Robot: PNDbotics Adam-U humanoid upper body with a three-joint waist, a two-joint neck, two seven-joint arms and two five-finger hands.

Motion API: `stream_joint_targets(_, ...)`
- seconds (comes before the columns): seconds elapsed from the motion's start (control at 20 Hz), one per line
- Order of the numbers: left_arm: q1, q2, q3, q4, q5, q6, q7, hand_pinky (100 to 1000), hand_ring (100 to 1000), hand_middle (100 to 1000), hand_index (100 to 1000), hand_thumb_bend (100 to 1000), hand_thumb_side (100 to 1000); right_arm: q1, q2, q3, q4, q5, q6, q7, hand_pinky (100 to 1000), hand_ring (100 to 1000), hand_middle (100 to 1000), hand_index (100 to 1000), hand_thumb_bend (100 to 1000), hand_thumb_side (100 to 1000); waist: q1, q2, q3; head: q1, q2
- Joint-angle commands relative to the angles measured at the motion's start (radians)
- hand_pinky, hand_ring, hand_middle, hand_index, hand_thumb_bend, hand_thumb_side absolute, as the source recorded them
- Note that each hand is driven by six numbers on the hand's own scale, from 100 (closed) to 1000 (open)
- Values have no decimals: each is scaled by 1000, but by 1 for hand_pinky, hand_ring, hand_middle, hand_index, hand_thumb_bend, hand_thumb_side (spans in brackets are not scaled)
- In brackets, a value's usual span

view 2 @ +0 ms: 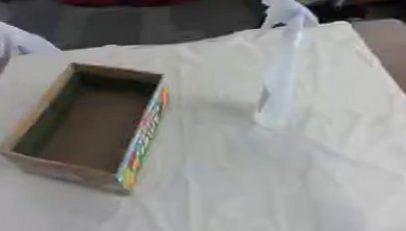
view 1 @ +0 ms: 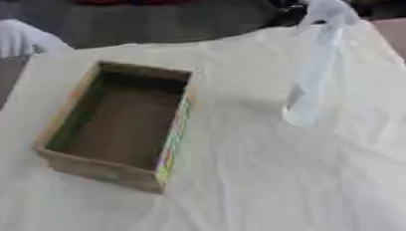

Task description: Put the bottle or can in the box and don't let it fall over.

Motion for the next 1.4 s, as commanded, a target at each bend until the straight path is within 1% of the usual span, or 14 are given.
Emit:
stream_joint_targets(0.05,-5,19,15,-21,1,-1,7,846,602,679,721,100,750,-1,-22,-16,-19,1,-3,-4,725,726,755,822,100,181,-4,-16,1,1,-10)
stream_joint_targets(0.4,-5,21,15,-21,3,-2,10,846,602,680,728,100,750,-5,-21,-10,-19,-1,2,-2,729,732,762,828,100,190,-6,-19,2,2,-12)
stream_joint_targets(0.5,-5,22,13,-21,4,-1,9,846,602,680,729,100,751,-19,-28,-1,-19,-6,8,7,732,738,771,837,100,201,-7,-21,2,0,-15)
stream_joint_targets(0.55,-7,23,12,-21,5,0,8,846,602,680,731,100,751,-30,-40,8,-19,-4,18,24,742,762,797,864,100,236,-7,-22,3,-4,-14)
stream_joint_targets(0.6,-8,23,11,-21,5,0,6,846,602,680,731,100,750,-42,-52,16,-19,2,34,48,752,777,813,877,100,239,-7,-23,3,-8,-12)
stream_joint_targets(0.7,-8,25,8,-21,7,1,4,845,602,680,731,100,750,-78,-91,40,-19,20,83,119,756,782,817,880,100,232,-8,-24,5,-14,-8)
stream_joint_targets(0.85,-10,28,4,-21,8,3,-1,845,601,680,731,100,752,-142,-161,79,-19,38,154,223,766,792,823,886,100,263,-10,-24,9,-25,-6)
stream_joint_targets(1.05,-12,33,1,-21,7,5,-6,845,601,679,731,100,753,-220,-246,125,-17,39,232,320,773,796,823,885,100,290,-15,-23,15,-36,-5)
stream_joint_targets(1.15,-13,36,-1,-21,7,6,-8,845,600,679,731,100,754,-252,-281,146,-4,42,261,357,775,798,824,884,100,305,-19,-23,19,-43,-6)
stream_joint_targets(1.2,-14,37,-2,-21,7,7,-9,844,600,679,731,100,754,-267,-294,156,6,46,271,376,778,801,823,885,100,295,-21,-22,20,-46,-7)
stream_joint_targets(1.25,-15,39,-3,-21,6,8,-10,844,600,679,731,100,754,-280,-305,168,18,51,278,396,779,802,827,886,100,326,-23,-22,22,-48,-9)
stream_joint_targets(1.4,-17,42,-6,-21,7,9,-14,844,600,679,731,100,754,-322,-326,200,59,74,289,453,782,806,830,888,100,380,-27,-22,26,-53,-14)
